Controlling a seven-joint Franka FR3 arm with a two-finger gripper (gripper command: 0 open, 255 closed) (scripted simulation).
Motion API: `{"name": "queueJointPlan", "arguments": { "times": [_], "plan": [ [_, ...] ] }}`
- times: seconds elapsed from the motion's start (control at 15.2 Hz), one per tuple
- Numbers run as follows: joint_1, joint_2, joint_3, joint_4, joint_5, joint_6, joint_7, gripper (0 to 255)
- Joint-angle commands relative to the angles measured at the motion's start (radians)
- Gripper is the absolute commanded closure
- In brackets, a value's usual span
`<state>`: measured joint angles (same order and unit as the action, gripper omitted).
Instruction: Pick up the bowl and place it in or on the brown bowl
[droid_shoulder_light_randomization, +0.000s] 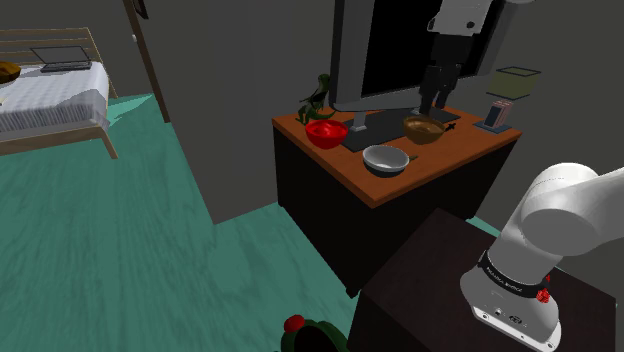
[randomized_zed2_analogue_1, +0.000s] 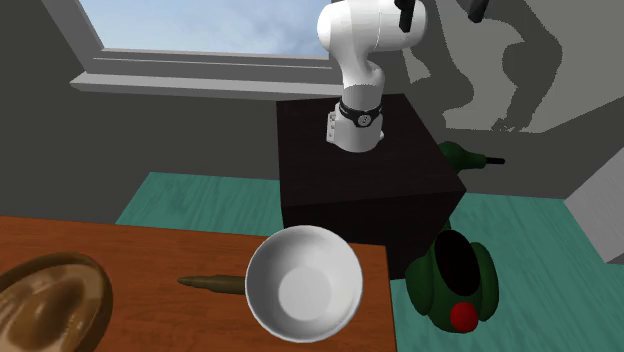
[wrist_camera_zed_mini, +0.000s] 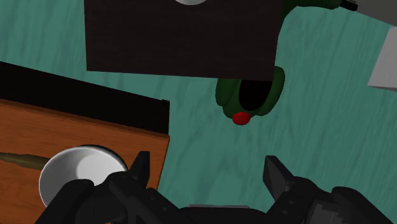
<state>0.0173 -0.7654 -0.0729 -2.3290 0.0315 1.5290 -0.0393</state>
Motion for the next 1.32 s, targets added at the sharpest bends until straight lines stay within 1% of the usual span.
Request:
{"name": "queueJointPlan", "arguments": {
  "times": [0.0,0.33,0.66,0.92,1.25],
  "plan": [
    [0.000,0.000,0.000,0.000,0.000,0.000,0.000,0],
    [-0.013,0.111,-0.020,-0.054,-0.028,0.165,-0.018,0],
    [-0.026,0.251,-0.042,-0.073,-0.051,0.326,-0.033,0],
    [-0.035,0.380,-0.060,-0.064,-0.063,0.447,-0.044,0],
    [-0.045,0.556,-0.083,-0.022,-0.070,0.584,-0.058,0]
  ]
}}
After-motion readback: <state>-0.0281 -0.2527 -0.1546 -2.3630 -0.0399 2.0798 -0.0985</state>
